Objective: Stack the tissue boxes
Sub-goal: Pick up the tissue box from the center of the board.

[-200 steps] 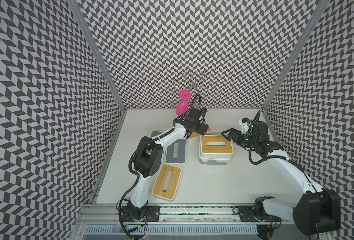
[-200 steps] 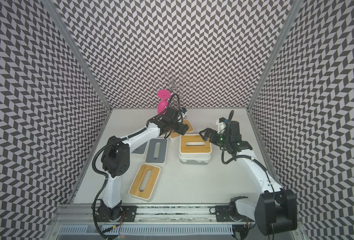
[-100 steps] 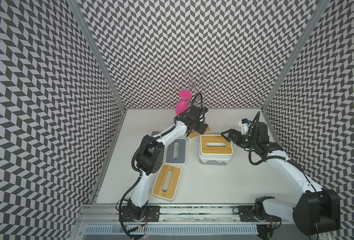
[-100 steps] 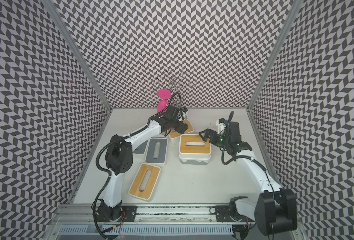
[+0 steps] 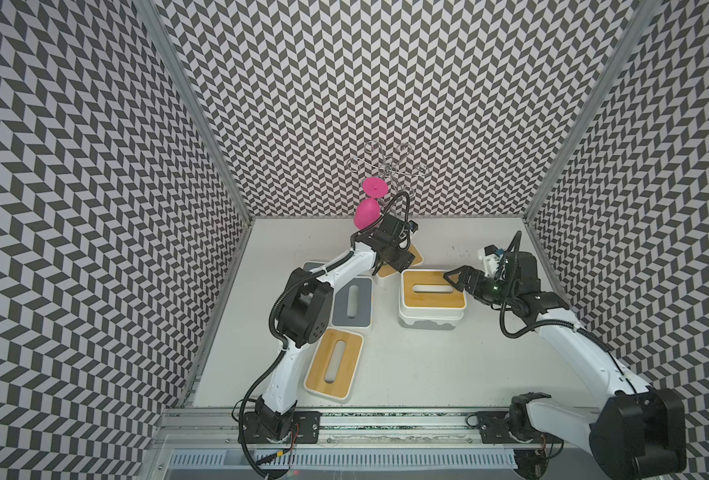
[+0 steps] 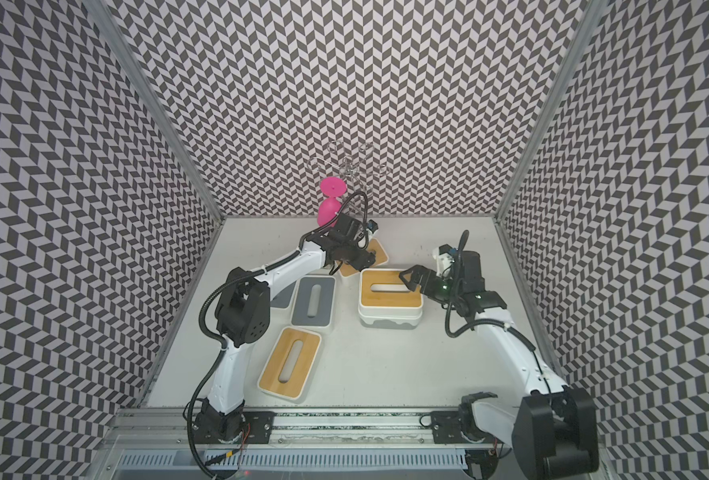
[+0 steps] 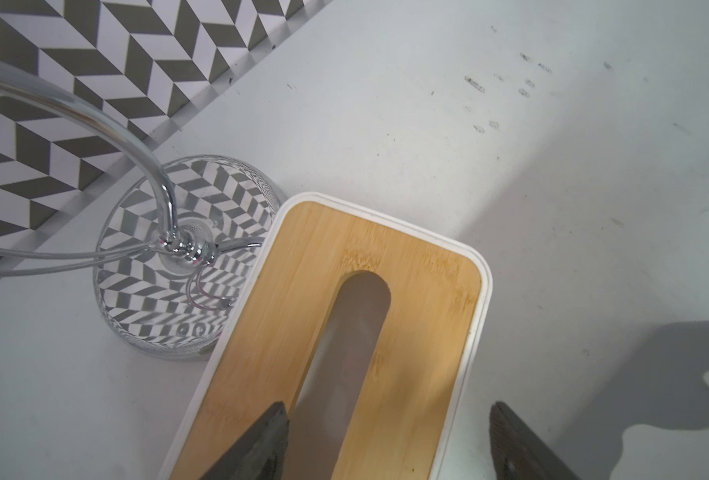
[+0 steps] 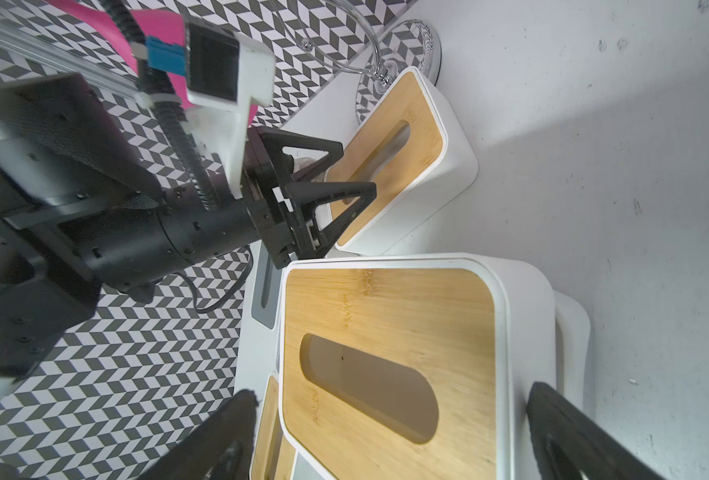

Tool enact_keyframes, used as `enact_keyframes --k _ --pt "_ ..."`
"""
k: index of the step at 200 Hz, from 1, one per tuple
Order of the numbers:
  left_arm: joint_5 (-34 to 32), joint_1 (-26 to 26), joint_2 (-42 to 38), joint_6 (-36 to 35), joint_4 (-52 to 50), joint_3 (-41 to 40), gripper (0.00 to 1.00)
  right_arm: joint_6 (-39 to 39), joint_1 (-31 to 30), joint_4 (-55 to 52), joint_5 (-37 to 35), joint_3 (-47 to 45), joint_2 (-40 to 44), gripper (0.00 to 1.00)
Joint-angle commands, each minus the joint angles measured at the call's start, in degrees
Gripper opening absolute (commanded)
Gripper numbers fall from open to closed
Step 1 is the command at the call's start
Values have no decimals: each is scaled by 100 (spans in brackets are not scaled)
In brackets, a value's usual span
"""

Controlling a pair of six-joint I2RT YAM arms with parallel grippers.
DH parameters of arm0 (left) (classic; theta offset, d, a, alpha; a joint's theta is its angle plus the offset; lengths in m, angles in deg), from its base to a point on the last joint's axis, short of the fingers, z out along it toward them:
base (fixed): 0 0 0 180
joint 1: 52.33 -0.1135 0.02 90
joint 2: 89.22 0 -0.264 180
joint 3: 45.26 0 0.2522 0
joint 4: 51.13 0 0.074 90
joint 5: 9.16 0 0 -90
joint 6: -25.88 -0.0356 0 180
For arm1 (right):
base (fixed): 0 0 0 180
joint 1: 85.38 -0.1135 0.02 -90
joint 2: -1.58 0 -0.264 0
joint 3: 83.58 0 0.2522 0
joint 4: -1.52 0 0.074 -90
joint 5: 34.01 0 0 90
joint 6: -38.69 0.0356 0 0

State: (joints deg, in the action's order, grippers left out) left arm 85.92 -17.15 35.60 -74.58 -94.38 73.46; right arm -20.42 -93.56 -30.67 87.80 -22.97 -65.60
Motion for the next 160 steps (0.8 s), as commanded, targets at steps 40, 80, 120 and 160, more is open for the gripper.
enact_keyframes --k 40,80,120,160 --pt "272 -47 -80 -131 145 -577 74 -9 -8 90 35 70 78 99" --pt "104 -55 166 -131 152 -256 72 16 -8 137 49 70 36 99" --pt "46 -55 426 -176 78 -2 69 8 -10 137 38 87 29 99" --pt "77 -55 562 -198 72 26 64 2 -10 165 50 70 7 99"
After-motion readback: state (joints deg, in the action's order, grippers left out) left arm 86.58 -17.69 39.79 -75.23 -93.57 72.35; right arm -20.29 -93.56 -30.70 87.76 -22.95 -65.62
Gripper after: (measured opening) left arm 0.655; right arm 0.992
